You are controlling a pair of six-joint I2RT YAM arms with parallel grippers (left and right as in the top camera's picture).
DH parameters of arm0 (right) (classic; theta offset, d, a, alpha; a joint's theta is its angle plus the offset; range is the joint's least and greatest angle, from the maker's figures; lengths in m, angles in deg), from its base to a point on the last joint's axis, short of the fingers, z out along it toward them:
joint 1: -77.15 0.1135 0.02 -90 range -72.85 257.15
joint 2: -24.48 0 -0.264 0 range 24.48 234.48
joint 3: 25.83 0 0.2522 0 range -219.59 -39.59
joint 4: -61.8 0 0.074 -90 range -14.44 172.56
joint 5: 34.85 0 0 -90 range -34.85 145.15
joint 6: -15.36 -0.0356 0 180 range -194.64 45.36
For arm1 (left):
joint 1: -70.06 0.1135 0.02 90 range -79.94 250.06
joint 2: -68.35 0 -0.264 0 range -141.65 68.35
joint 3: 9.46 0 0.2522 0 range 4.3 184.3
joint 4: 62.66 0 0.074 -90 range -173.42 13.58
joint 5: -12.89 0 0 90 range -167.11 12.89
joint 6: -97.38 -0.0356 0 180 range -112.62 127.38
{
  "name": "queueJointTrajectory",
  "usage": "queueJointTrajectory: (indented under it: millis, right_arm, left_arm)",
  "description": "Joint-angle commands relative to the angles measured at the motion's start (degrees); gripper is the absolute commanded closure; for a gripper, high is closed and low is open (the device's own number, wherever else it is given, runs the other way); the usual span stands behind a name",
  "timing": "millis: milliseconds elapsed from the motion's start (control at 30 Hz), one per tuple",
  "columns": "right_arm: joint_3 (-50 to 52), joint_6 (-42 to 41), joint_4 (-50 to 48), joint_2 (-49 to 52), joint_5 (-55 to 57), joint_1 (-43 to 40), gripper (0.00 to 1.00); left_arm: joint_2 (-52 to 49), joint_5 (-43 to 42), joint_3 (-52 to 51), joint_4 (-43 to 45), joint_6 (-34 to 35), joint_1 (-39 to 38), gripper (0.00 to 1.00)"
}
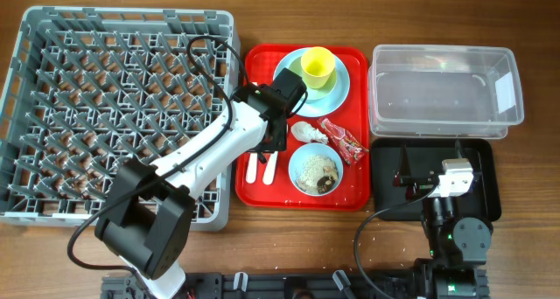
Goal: Sort waste into correct bins and load items into the dishwasher rack
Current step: 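Lower the left gripper and grasp the white plastic fork, then carry the fork to the dish rack and release it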
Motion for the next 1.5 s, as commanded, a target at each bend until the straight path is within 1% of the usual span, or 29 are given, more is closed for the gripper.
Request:
queueJointTrajectory:
  millis: [0, 133, 267, 300, 400, 467, 600, 667, 733, 800, 933, 1000, 1133, 1233, 1300, 1400, 1467]
  right_arm:
    - [0.07, 0.11, -0.15, -0.15, -0.28, -0.33, 0.00]
    - [0.07, 0.11, -0.15, -0.15, -0.28, -0.33, 0.00]
    - [0.07, 0.11, -0.15, -0.15, -0.28, -0.33, 0.00]
    - [0.07, 0.11, -0.15, -0.15, -0.28, -0.33, 0.00]
    - [0.07, 0.11, -0.15, -0.15, -0.28, -0.33, 0.00]
    - [0.07, 0.11, -0.15, -0.15, -0.28, -0.33, 0.00]
    - [0.07, 0.09, -0.15, -0.15, -0.28, -0.33, 0.00]
    - [0.07, 0.11, -0.15, -0.15, -0.28, -0.33, 0.00]
    - [0.07, 0.11, -0.15, -0.15, -0.28, -0.33, 0.00]
    - [0.07, 0.11, -0.15, -0.15, -0.28, -0.33, 0.00]
    - [0.07, 0.09, -0.15, -0.15, -0.28, -0.33, 0.00]
    - [0.07, 0.09, -0.15, -0.15, -0.28, -0.33, 0.00]
    - [0.07, 0.11, -0.15, -0.15, -0.28, -0.33, 0.00]
    - [0.07, 0.09, -0.15, -0.15, -0.28, -0.33, 0.00]
    - [0.07, 0.11, -0.15, -0.15, -0.28, -0.33, 0.00]
    - [0.07, 0.09, -0.15, -0.15, -0.26, -0.33, 0.00]
    - [0.07, 0.11, -0.15, -0.15, -0.28, -0.33, 0.00]
  left_arm:
    - [-0.98, 0.98, -0.68, 1.95, 0.52, -0.24, 0.85]
    - [-0.98, 1.22, -6.01, 7.76, 0.52, -0.24, 0.85]
    - [-0.98, 7.58, -11.32, 12.48, 0.55, -0.22, 0.85]
    - [-0.98, 8.70, -12.98, 14.14, 0.55, -0.15, 0.83]
    - [-0.98, 8.68, -15.69, 17.84, 0.55, -0.13, 0.77]
    - [-0.98, 8.63, -16.17, 18.73, 0.55, -0.13, 0.74]
    - [-0.98, 7.54, -16.17, 18.88, 0.57, -0.13, 0.74]
    - [-0.98, 4.81, -16.17, 19.32, 0.57, -0.13, 0.74]
    - [-0.98, 2.60, -16.17, 19.56, 0.57, -0.13, 0.76]
    - [-0.98, 2.60, -16.17, 19.76, 0.57, -0.13, 0.78]
    - [-0.98, 2.60, -16.17, 21.46, 0.55, -0.13, 0.78]
    - [-0.98, 2.36, -16.17, 21.88, 0.57, -0.13, 0.82]
    - [-0.98, 2.34, -16.17, 21.84, 0.57, -0.13, 0.84]
    - [-0.98, 2.34, -16.17, 21.84, 0.57, -0.13, 0.88]
    - [-0.98, 2.34, -16.17, 21.86, 0.57, -0.13, 0.94]
    - [-0.96, 2.38, -16.15, 21.84, 0.55, -0.13, 0.94]
    - [-0.96, 2.38, -16.15, 21.29, 0.52, -0.13, 0.96]
